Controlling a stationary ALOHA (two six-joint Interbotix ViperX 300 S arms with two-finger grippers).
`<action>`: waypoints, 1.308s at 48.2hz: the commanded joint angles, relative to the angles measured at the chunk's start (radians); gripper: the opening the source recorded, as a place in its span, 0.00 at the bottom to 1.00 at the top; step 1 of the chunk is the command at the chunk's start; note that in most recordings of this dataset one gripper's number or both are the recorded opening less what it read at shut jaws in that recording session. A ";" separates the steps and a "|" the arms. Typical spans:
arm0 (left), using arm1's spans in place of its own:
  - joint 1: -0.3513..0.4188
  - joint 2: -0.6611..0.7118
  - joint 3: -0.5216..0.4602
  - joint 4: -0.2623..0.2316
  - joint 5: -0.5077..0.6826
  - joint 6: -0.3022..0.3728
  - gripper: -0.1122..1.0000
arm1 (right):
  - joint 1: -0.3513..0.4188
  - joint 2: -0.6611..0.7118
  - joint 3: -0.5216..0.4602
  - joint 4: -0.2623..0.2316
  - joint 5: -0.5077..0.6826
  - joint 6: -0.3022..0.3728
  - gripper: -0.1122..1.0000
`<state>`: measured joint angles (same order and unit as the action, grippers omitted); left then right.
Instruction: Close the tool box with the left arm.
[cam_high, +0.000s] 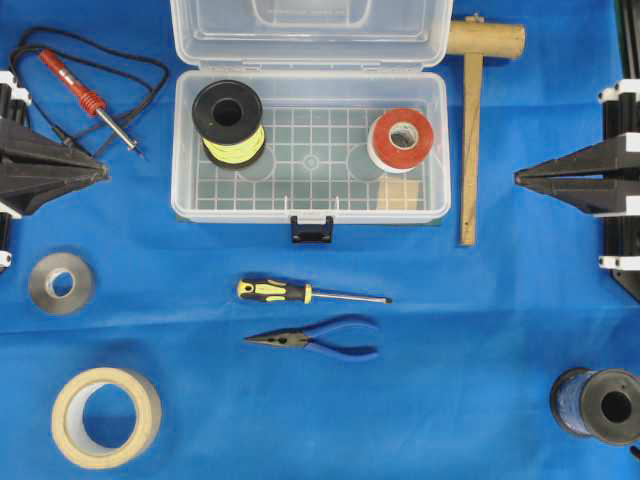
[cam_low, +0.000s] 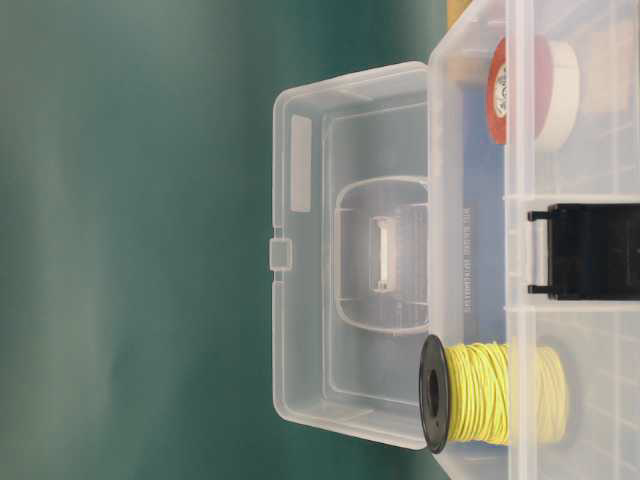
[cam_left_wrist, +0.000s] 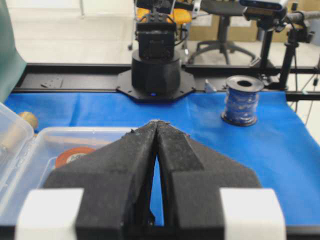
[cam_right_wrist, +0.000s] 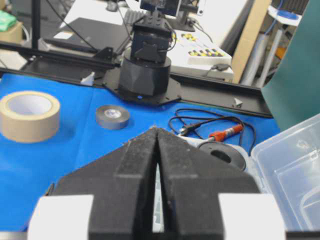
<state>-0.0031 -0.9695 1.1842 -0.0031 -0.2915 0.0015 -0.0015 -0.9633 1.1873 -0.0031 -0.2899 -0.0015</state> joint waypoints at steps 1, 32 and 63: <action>0.028 0.032 -0.029 -0.040 -0.012 -0.002 0.10 | 0.002 0.005 -0.034 0.005 -0.006 0.002 0.10; 0.377 0.304 -0.259 -0.038 -0.092 0.032 0.32 | -0.006 0.034 -0.051 0.002 0.043 -0.002 0.10; 0.641 0.807 -0.730 -0.035 0.173 0.137 0.93 | -0.006 0.040 -0.043 -0.002 0.083 -0.006 0.10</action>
<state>0.6197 -0.1994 0.5338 -0.0399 -0.1779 0.1258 -0.0046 -0.9311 1.1612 -0.0031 -0.2086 -0.0092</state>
